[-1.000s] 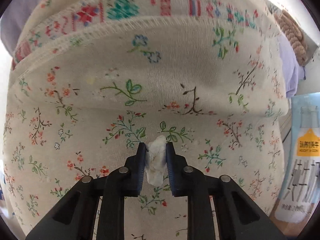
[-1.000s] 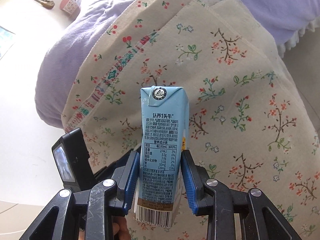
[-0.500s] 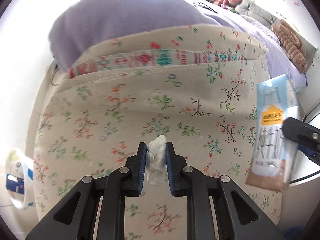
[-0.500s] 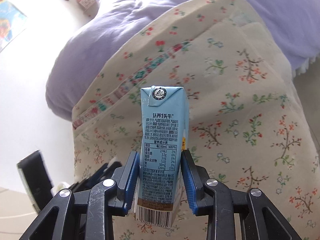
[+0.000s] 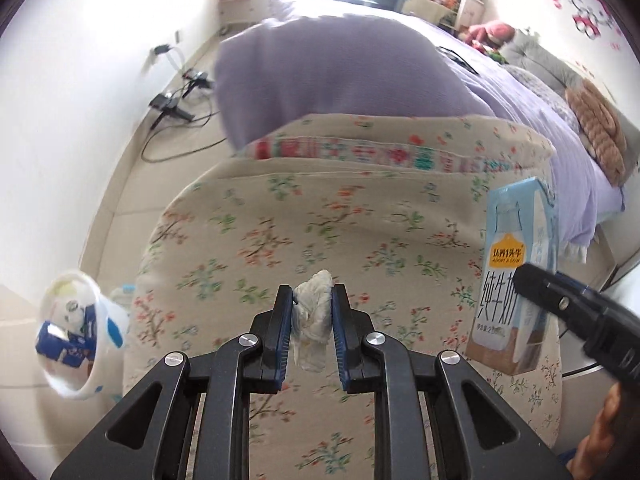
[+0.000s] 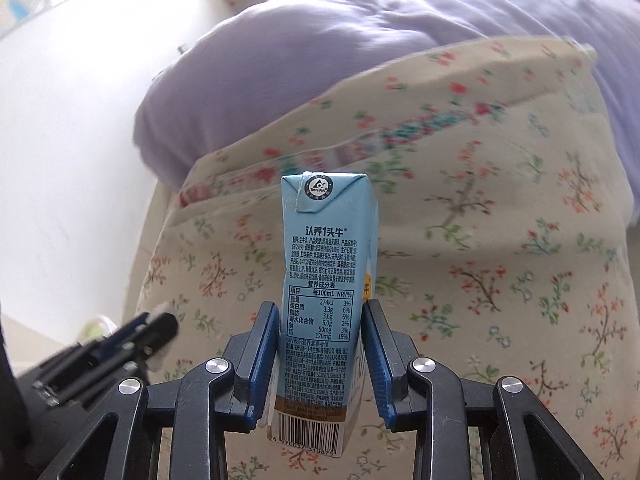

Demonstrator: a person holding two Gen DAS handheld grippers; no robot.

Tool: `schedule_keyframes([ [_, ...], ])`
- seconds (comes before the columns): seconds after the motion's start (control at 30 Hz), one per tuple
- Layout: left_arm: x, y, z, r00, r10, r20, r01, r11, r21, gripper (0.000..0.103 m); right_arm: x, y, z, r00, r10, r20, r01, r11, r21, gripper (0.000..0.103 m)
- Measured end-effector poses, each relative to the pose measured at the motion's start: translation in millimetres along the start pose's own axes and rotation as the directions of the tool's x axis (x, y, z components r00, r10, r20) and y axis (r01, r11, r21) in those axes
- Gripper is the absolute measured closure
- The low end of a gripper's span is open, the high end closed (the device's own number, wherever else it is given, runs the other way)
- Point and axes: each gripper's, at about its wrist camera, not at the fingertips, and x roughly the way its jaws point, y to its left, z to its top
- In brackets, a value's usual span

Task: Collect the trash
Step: 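Carry both items to the bucket and release them inside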

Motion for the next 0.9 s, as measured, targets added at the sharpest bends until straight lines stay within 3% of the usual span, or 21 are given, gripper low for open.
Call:
schedule_keyframes([
  [0.37,-12.3,76.2,-11.2,1.000,-0.004,-0.023,0.001,0.990,-0.140,0.082,24.5,60.4,-25.9,0.999,0.001,-0.042,-0.008,0.987,-0.162,0.065],
  [0.67,-24.6,157.8,-29.5,0.996,-0.068,-0.063,0.046,0.955,-0.293,0.082,42.0,97.0,-47.5,0.996,0.028,-0.090,-0.048,0.973,-0.227,0.065],
  [0.9,-24.6,254.8,-55.9,0.994,0.006,-0.108,-0.051,0.907,-0.419,0.082,63.3,118.5,-69.6,0.985,0.058,-0.162,-0.100,0.960,-0.260,0.065],
])
